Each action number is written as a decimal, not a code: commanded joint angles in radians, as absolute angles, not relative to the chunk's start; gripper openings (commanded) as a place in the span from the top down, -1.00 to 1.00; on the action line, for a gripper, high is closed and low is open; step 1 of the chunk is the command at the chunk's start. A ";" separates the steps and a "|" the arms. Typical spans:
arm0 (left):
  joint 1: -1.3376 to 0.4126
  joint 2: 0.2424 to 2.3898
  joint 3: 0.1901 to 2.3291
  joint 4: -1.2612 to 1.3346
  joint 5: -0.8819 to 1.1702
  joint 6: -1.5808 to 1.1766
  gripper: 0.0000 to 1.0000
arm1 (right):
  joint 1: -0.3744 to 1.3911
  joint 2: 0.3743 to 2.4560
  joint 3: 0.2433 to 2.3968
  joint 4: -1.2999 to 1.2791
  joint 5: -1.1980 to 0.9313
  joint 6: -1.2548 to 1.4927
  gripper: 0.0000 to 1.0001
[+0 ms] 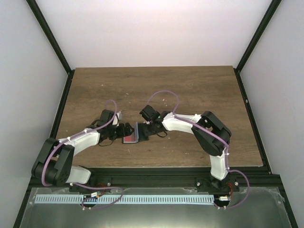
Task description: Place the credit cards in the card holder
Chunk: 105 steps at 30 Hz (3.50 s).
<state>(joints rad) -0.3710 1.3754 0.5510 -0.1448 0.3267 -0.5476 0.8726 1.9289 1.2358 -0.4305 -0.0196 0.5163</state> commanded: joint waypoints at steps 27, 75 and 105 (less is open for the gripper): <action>-0.446 1.291 0.591 0.087 0.588 -0.658 -0.72 | 0.888 1.976 1.274 -0.406 -0.021 0.537 0.99; -0.388 1.140 0.469 -0.287 0.052 -0.624 -0.80 | 0.854 1.846 1.247 -0.286 -0.298 0.507 0.45; -0.354 1.172 0.434 0.006 0.468 -0.636 -0.64 | 0.854 2.006 1.149 -0.281 -0.153 0.529 0.94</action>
